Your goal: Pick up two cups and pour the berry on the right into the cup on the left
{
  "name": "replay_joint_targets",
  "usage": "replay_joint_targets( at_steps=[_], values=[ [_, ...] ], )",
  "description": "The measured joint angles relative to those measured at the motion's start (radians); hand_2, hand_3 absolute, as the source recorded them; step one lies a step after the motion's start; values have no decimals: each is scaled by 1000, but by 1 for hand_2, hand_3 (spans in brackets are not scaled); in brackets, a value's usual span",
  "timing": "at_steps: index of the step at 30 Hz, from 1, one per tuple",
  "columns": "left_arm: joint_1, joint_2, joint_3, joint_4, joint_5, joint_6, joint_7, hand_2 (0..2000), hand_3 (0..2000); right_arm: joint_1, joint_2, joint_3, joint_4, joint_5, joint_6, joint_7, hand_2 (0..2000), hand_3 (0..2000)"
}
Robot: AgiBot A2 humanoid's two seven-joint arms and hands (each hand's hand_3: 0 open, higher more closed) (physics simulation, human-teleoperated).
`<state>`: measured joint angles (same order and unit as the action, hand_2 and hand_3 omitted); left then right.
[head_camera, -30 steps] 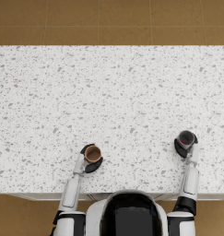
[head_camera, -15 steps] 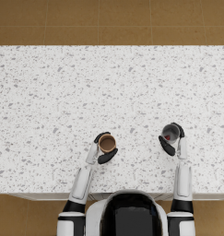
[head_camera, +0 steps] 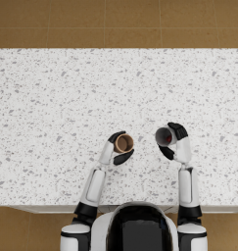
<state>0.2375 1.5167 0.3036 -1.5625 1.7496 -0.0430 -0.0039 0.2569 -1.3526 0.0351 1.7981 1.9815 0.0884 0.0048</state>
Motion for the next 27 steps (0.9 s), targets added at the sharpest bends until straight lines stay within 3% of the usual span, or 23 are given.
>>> replay_joint_targets(
  at_steps=[14,27],
  values=[
    [43,30,32,50,8,0,1,2000,1280,96,-47,103,57,450,11,1,2000,1280],
    [61,46,42,58,8,0,1,2000,1280,111,-76,197,116,868,16,4,2000,1280]
  ],
)
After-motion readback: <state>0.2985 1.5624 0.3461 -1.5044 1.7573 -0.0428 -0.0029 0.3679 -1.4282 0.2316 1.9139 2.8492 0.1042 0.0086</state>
